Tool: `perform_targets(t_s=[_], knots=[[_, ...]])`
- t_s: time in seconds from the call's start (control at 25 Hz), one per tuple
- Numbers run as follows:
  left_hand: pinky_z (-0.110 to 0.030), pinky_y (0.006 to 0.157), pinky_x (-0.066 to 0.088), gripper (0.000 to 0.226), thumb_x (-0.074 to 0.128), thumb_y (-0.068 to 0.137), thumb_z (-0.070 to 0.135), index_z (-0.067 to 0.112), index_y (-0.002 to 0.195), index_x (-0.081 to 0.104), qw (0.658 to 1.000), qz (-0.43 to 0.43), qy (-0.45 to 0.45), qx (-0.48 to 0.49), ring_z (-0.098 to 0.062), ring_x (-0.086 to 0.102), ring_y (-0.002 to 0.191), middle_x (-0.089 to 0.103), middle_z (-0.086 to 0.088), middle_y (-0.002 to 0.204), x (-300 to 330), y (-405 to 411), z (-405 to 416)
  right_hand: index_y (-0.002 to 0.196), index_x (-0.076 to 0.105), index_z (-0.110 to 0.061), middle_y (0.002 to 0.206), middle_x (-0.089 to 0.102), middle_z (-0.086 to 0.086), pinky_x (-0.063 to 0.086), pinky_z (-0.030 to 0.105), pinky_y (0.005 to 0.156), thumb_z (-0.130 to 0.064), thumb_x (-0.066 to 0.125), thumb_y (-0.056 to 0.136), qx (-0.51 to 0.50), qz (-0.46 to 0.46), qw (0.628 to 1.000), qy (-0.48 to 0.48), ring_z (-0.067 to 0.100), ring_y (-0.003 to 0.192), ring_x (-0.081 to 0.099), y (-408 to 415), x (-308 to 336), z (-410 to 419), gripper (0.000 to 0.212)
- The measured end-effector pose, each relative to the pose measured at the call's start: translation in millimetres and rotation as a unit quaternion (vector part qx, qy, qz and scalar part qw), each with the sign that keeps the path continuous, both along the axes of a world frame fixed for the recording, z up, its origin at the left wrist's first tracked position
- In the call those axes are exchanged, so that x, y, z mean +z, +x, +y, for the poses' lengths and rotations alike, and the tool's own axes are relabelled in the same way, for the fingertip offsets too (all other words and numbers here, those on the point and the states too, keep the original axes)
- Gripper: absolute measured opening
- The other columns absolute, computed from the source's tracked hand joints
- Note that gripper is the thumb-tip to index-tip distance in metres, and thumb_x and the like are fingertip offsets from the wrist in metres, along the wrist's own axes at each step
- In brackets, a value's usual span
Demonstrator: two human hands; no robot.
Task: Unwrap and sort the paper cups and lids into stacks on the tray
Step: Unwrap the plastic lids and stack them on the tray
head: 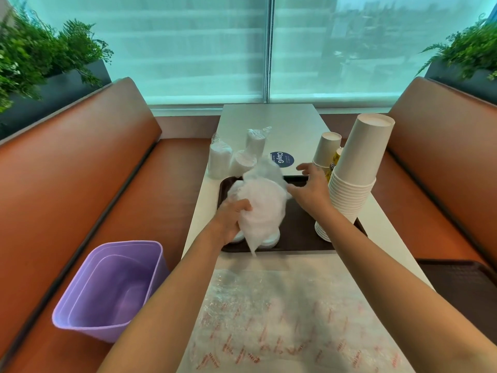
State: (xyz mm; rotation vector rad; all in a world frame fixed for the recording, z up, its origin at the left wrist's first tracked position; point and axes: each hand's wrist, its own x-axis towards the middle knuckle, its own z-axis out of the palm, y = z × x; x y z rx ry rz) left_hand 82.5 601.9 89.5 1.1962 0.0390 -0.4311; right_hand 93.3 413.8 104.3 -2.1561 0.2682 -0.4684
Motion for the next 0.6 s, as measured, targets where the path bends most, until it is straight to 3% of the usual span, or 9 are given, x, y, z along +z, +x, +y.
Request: perform_targets(t_s=[0.08, 0.12, 0.2, 0.28, 0.36, 0.44, 0.52, 0.6], knots=[[-0.036, 0.079, 0.051, 0.044, 0.045, 0.078, -0.011, 0.009, 0.117, 0.051, 0.997, 0.009, -0.007, 0.071, -0.026, 0.059, 0.094, 0.061, -0.012, 0.106, -2, 5, 0, 0.108, 0.059, -0.009, 0.107, 0.055, 0.002, 0.044, 0.025, 0.079, -0.011, 0.072, 0.079, 0.019, -0.115, 0.993, 0.029, 0.012, 0.088, 0.049, -8, 5, 6, 0.032], [-0.037, 0.081, 0.05, 0.043, 0.042, 0.081, -0.012, 0.01, 0.117, 0.051, 0.997, 0.011, 0.002, 0.078, -0.026, 0.058, 0.095, 0.061, -0.012, 0.107, -4, 6, 0, 0.111, 0.06, -0.009, 0.108, 0.057, 0.0, 0.045, 0.025, 0.078, -0.015, 0.07, 0.083, 0.065, -0.115, 0.99, 0.047, 0.012, 0.089, 0.052, -12, 9, 10, 0.03], [-0.041, 0.086, 0.05, 0.045, 0.042, 0.08, -0.012, 0.01, 0.119, 0.051, 0.998, 0.013, 0.018, 0.054, -0.031, 0.057, 0.103, 0.06, -0.015, 0.113, -6, 7, -3, 0.127, 0.055, -0.01, 0.118, 0.056, -0.003, 0.044, 0.025, 0.088, -0.027, 0.061, 0.091, 0.158, -0.009, 0.985, 0.073, 0.011, 0.104, 0.053, -11, 14, 16, 0.041], [-0.044, 0.09, 0.049, 0.047, 0.044, 0.081, -0.011, 0.011, 0.122, 0.05, 0.999, 0.017, 0.037, 0.022, -0.035, 0.055, 0.109, 0.059, -0.018, 0.117, -6, 5, -7, 0.126, 0.058, -0.011, 0.121, 0.06, 0.002, 0.043, 0.029, 0.096, -0.03, 0.059, 0.092, 0.172, 0.074, 0.98, 0.066, 0.014, 0.111, 0.054, -5, 14, 18, 0.039], [-0.04, 0.083, 0.052, 0.046, 0.043, 0.083, -0.01, 0.013, 0.122, 0.049, 0.999, 0.028, 0.041, 0.007, -0.031, 0.058, 0.1, 0.06, -0.016, 0.11, -3, 2, -11, 0.102, 0.069, -0.01, 0.106, 0.068, 0.005, 0.045, 0.027, 0.09, -0.019, 0.064, 0.089, 0.147, 0.045, 0.988, 0.026, 0.013, 0.099, 0.058, -2, 14, 20, 0.017], [-0.035, 0.075, 0.052, 0.047, 0.044, 0.083, -0.01, 0.014, 0.122, 0.048, 0.998, 0.026, 0.044, 0.02, -0.027, 0.059, 0.092, 0.06, -0.013, 0.105, -3, 5, -12, 0.088, 0.071, -0.007, 0.091, 0.069, 0.005, 0.042, 0.02, 0.078, -0.009, 0.066, 0.086, 0.145, -0.055, 0.987, -0.041, 0.013, 0.085, 0.059, -6, 15, 21, 0.006], [-0.035, 0.072, 0.051, 0.047, 0.046, 0.081, -0.01, 0.012, 0.122, 0.05, 0.996, 0.025, 0.054, 0.062, -0.028, 0.059, 0.089, 0.06, -0.014, 0.101, -5, 13, -14, 0.086, 0.07, -0.003, 0.086, 0.067, 0.007, 0.041, 0.015, 0.07, -0.003, 0.065, 0.085, 0.219, -0.153, 0.956, -0.124, 0.018, 0.075, 0.059, -11, 16, 24, 0.005], [-0.033, 0.066, 0.05, 0.037, 0.05, 0.081, -0.006, 0.01, 0.115, 0.053, 0.988, 0.055, 0.063, 0.129, -0.027, 0.059, 0.079, 0.06, -0.014, 0.092, -6, 25, -17, 0.091, 0.067, -0.002, 0.084, 0.062, 0.005, 0.039, 0.011, 0.062, -0.002, 0.061, 0.087, 0.3, -0.145, 0.93, -0.156, 0.018, 0.062, 0.055, -18, 13, 30, 0.008]])
